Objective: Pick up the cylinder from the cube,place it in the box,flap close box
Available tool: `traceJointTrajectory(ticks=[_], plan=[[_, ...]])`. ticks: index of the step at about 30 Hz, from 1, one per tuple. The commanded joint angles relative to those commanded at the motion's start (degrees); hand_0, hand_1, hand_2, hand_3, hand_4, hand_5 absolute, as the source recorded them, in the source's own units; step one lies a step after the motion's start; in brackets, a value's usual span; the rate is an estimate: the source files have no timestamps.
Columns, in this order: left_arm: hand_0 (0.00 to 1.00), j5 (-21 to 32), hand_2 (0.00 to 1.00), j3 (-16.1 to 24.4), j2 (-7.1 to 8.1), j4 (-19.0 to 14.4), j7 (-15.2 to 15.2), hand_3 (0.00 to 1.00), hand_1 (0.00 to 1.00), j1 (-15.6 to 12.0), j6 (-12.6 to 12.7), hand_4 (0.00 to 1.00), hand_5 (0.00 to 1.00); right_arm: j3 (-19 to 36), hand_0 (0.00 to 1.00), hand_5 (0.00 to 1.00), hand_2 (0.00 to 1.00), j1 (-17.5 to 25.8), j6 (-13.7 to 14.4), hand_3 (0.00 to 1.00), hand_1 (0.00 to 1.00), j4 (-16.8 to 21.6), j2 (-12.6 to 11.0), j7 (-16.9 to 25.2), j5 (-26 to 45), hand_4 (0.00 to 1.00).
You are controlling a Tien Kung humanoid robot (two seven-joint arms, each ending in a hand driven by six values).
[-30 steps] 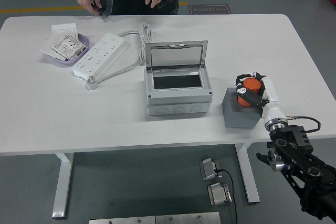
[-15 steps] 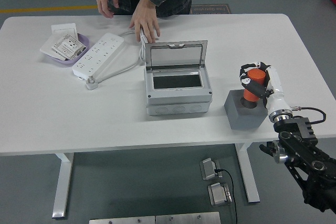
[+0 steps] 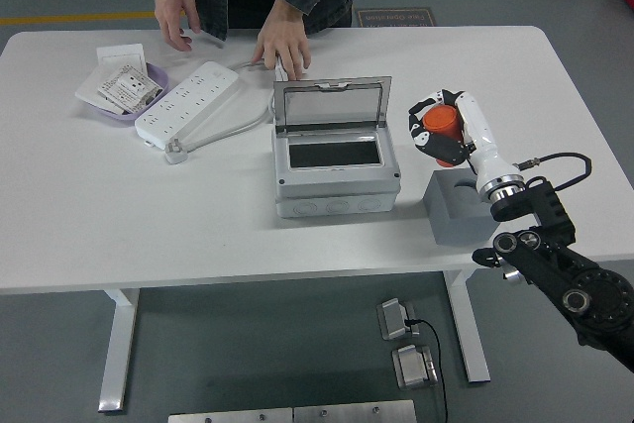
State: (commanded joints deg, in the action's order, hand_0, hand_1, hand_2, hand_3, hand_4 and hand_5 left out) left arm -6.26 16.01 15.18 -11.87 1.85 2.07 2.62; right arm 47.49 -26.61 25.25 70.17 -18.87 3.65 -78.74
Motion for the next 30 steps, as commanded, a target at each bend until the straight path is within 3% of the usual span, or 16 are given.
traceJointTrajectory(ticks=[1, 5, 6, 14, 22, 30], plan=[[0.636, 0.7, 0.667, -0.6, 0.07, 0.2, 0.0, 0.736, 0.663, 0.0, -0.1, 0.785, 0.226, -1.2, 0.033, 0.002, 0.242, -1.2, -0.2, 0.195, 0.164, -0.2, 0.0, -1.4, -2.2, 0.002], [0.636, 3.5, 0.667, -2.8, 0.37, 0.7, 0.1, 0.736, 0.663, -0.2, -0.2, 0.785, 0.226, -5.7, 0.033, 0.002, 0.242, -5.9, -1.2, 0.195, 0.164, -1.7, 0.9, -6.3, -9.5, 0.002], [0.637, 4.1, 0.668, -3.4, 0.42, 0.8, 0.1, 0.736, 0.664, -0.3, -0.2, 0.789, 0.242, -6.8, 0.002, 0.002, 0.229, -7.1, -1.5, 0.188, 0.114, -2.3, 1.3, -7.5, -11.2, 0.002], [0.638, 7.2, 0.667, -6.0, 0.68, 1.2, -0.1, 0.734, 0.664, -0.4, -0.4, 0.788, 0.245, -15.4, 0.002, 0.002, 0.206, -15.4, -2.6, 0.184, 0.081, -9.3, 5.8, -14.1, -20.9, 0.002], [0.638, 9.3, 0.666, -8.1, 1.01, 1.3, -0.2, 0.733, 0.664, -0.4, -0.5, 0.787, 0.247, -20.9, 0.002, 0.002, 0.194, -20.7, -2.3, 0.179, 0.067, -15.4, 10.4, -16.9, -20.7, 0.002], [0.638, 10.6, 0.663, -9.5, 1.24, 1.4, -0.3, 0.730, 0.666, -0.2, -0.5, 0.781, 0.245, -24.2, 0.002, 0.002, 0.192, -23.0, -0.7, 0.179, 0.065, -18.5, 13.3, -17.8, -17.7, 0.002]])
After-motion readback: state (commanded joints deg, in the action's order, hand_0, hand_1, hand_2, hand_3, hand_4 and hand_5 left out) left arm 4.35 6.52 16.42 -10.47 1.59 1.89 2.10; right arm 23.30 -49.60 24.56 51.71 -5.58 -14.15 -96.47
